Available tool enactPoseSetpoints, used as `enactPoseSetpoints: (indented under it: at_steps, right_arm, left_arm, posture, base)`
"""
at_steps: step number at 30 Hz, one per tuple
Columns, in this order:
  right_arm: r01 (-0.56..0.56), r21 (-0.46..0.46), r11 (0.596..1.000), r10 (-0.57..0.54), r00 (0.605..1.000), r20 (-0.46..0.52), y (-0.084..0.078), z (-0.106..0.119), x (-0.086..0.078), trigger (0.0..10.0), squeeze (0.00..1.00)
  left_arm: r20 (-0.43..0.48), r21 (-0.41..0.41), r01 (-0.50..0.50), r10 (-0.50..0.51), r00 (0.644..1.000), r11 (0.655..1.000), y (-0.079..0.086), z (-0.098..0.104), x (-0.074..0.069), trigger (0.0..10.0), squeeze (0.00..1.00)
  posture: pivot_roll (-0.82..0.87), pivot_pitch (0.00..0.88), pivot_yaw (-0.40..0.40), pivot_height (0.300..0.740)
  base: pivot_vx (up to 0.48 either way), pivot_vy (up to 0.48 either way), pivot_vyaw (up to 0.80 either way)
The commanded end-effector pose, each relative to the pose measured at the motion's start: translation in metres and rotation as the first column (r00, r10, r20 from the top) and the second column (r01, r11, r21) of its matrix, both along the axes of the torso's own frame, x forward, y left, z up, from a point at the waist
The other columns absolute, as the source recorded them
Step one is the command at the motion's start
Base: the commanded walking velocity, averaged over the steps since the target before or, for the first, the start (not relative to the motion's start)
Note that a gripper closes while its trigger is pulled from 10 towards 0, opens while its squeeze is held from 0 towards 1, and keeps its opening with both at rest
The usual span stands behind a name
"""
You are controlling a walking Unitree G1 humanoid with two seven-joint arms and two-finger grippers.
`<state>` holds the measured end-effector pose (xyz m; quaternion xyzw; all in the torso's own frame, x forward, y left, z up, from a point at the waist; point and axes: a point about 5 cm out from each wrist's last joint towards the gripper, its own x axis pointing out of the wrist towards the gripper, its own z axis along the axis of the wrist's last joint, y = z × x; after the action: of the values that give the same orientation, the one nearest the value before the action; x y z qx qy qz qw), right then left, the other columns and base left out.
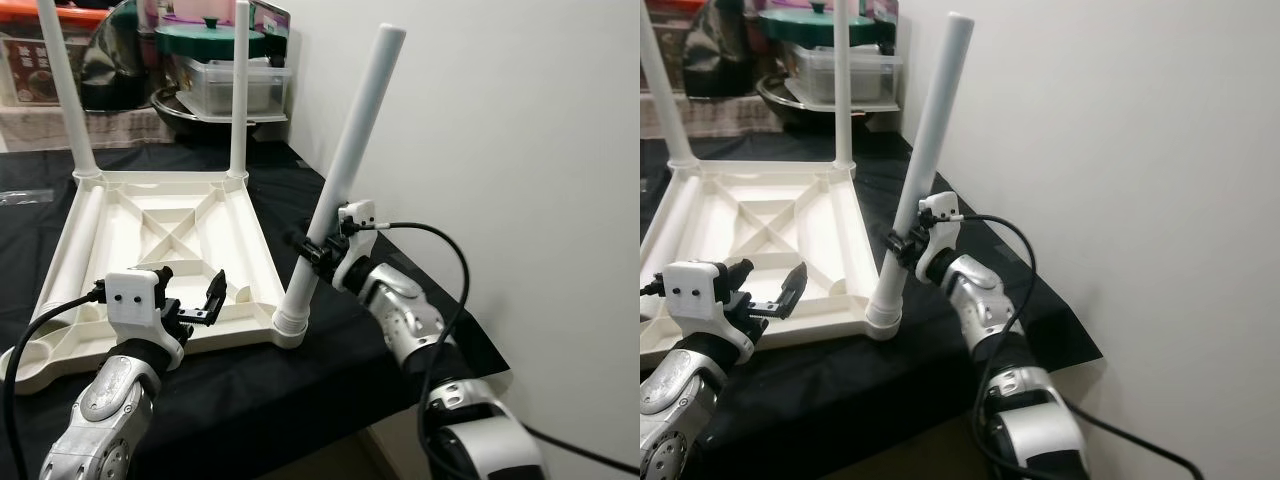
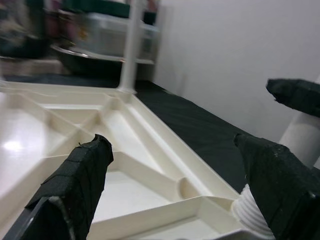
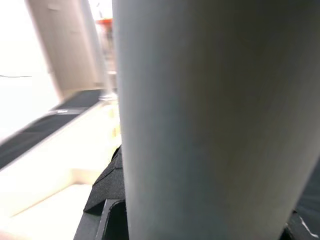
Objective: Building children table
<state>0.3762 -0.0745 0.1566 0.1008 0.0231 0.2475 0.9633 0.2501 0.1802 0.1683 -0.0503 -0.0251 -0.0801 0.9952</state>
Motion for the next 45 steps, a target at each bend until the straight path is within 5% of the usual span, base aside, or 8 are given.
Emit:
enactPoseSetpoints:
  at_steps: [1, 12, 22, 45]
  right_arm:
    - [0.135, -0.222, 0.966, -0.196, 0.94, -0.28, -0.029, -0.078, -0.021, 10.0, 0.0]
    - [0.198, -0.343, 0.918, -0.301, 0.911, -0.28, -0.023, -0.078, -0.018, 10.0, 0.0]
    - [0.325, -0.334, 0.885, -0.424, 0.86, -0.285, -0.023, -0.079, -0.018, 10.0, 0.0]
    - [0.421, -0.21, 0.883, -0.462, 0.859, -0.222, -0.029, -0.052, -0.01, 10.0, 0.0]
  left_arm:
    - [-0.011, 0.004, -0.008, 0.008, 1.0, 1.0, 0.001, -0.004, 0.001, 10.0, 0.0]
    - [-0.003, 0.007, -0.012, 0.012, 1.0, 1.0, 0.001, -0.003, 0.003, 10.0, 0.0]
    - [-0.006, 0.011, -0.017, 0.017, 1.0, 1.0, 0.004, -0.003, 0.002, 10.0, 0.0]
    - [-0.009, 0.011, -0.004, 0.004, 1.0, 1.0, 0.002, -0.004, 0.005, 10.0, 0.0]
  posture:
    - [0.12, 0.0, -0.16, 0.74]
    - [0.14, 0.0, -0.169, 0.74]
    - [0.14, 0.0, -0.162, 0.74]
    - [0.11, 0.0, -0.144, 0.74]
  base:
    - [0.0, 0.0, 0.0]
    - [0.0, 0.0, 0.0]
    - [0.0, 0.0, 0.0]
    - [0.0, 0.0, 0.0]
